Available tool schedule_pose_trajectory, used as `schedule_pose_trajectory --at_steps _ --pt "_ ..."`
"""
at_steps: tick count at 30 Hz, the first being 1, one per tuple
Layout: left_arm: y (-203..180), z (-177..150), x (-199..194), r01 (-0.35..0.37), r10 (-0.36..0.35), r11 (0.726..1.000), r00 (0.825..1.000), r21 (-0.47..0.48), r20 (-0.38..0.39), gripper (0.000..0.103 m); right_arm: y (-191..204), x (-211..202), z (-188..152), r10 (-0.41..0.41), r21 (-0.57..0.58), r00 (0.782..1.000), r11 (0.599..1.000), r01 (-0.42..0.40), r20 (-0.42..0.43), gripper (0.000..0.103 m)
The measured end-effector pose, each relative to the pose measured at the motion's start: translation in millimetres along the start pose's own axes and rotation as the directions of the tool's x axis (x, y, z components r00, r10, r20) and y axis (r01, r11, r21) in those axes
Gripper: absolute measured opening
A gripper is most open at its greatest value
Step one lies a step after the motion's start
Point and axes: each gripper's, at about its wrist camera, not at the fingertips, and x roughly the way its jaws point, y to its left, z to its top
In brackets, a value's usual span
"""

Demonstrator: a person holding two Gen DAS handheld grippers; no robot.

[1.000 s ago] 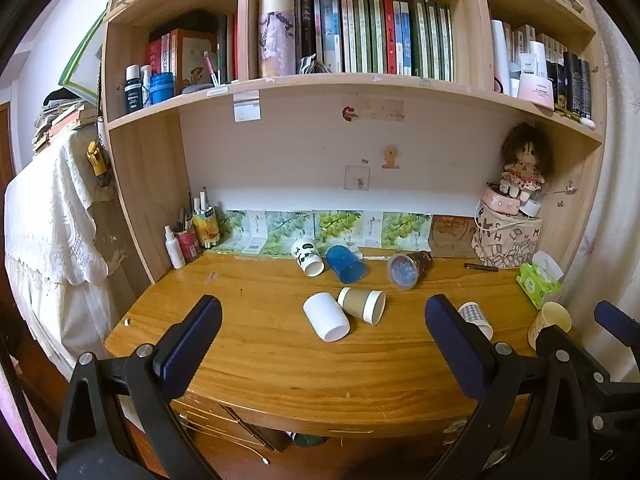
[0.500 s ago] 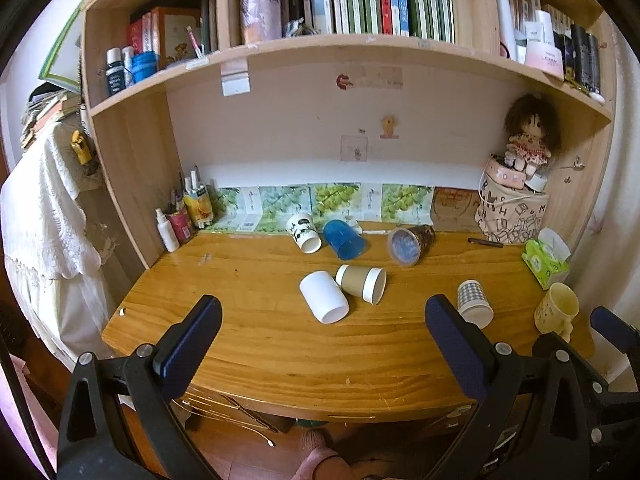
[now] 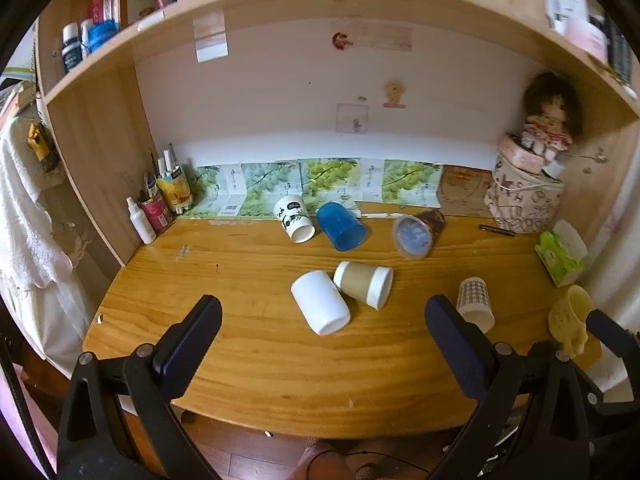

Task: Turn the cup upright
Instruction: 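Move the left gripper toward the blue plastic cup lying on its side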

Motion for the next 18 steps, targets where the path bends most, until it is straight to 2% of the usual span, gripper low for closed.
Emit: schedule_pose_trajectory --at_steps 4,10,18 --pt "9 16 26 -0.006 0.006 1.000 0.999 0.005 -0.043 0.102 7 31 18 0.012 0.012 0.999 1.000 -0.011 -0.038 0.103" --pt "29 35 66 0.023 -0.025 1.000 0.992 -0.018 -0.127 0.102 19 74 42 0.043 0.033 0.994 0.999 -0.039 -0.102 0.103" --pt "60 52 117 0.033 -0.053 0.995 0.970 -0.090 -0.237 0.102 41 124 65 0.035 0.017 0.982 0.999 -0.033 -0.185 0.103"
